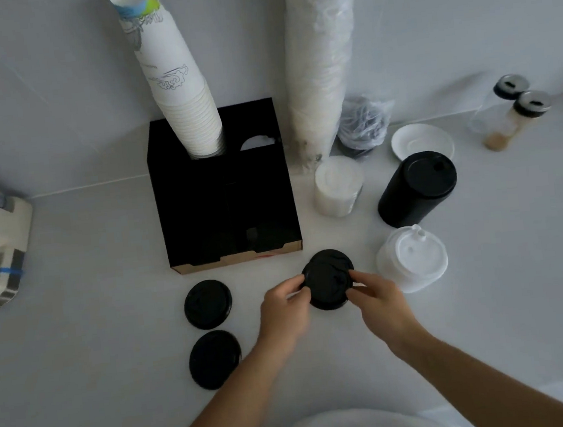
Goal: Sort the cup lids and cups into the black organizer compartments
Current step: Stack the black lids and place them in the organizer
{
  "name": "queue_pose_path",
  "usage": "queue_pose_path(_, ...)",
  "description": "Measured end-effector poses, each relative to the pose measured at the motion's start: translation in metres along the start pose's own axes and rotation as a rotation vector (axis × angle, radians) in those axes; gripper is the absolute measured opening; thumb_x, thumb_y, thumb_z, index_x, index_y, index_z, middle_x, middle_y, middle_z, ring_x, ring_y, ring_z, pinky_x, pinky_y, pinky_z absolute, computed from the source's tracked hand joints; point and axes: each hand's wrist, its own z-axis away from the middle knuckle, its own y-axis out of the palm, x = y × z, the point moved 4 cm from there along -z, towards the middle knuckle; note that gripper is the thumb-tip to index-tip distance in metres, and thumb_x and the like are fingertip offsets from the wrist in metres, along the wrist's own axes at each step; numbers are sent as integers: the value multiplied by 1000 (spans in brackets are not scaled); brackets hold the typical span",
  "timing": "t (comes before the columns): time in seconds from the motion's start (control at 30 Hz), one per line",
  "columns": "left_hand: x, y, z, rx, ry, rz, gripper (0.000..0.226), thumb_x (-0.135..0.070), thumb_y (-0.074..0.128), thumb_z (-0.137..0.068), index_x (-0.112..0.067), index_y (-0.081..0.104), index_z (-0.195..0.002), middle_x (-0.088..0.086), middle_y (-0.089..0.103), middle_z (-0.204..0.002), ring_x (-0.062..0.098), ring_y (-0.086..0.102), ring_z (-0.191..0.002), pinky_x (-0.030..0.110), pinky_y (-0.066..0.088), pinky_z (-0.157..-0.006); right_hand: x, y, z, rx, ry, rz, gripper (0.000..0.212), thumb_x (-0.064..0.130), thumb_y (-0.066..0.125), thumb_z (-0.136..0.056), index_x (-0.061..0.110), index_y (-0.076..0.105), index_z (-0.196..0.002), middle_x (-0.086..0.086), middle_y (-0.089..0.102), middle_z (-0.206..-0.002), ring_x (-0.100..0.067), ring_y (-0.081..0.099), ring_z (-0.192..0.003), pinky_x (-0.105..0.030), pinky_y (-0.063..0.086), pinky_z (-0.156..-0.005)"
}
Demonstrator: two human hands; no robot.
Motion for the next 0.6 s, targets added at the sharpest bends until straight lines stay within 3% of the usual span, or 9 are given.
queue_pose_path(0.1, -9, 8, -11, 12, -21, 0, 40, -17, 56, -92, -16, 59, -132, -1, 62, -131, 7, 55, -109, 18, 39, -88, 2, -4, -10, -8, -20, 13, 40, 13, 56, -92, 21, 62, -130, -4, 71, -116, -12, 63, -90, -17, 44, -64)
queue_pose_path(0.23, -17, 14, -26, 18, -26, -20, 39, -15, 57, -91, -13, 60, -130, 2, 64, -128, 8, 55, -107, 20, 39, -92, 8, -5, -20, -9, -62, 18, 36, 5, 55, -91, 22, 67, -120, 1, 71, -108, -9, 65, -100, -10, 44, -68)
queue_pose_path(0.4, -15, 21, -37, 42, -51, -35, 37, -15, 60, -90, -12, 63, -127, -3, 66, -109, 8, 60, -103, 19, 41, -88, 4, -6, -33, -28, -67, 28, 31, 5, 56, -90, 24, 71, -110, 5, 72, -105, -1, 64, -98, -9, 43, -74)
queue_pose_path(0.6, -12, 24, -47, -12, -51, -168, 26, -18, 63, -87, -15, 66, -113, -8, 65, -93, 9, 63, -92, 8, 40, -69, -3, -5, -40, -38, -15, 41, 29, 14, 59, -91, 23, 69, -117, 9, 71, -107, -4, 63, -101, -22, 47, -87)
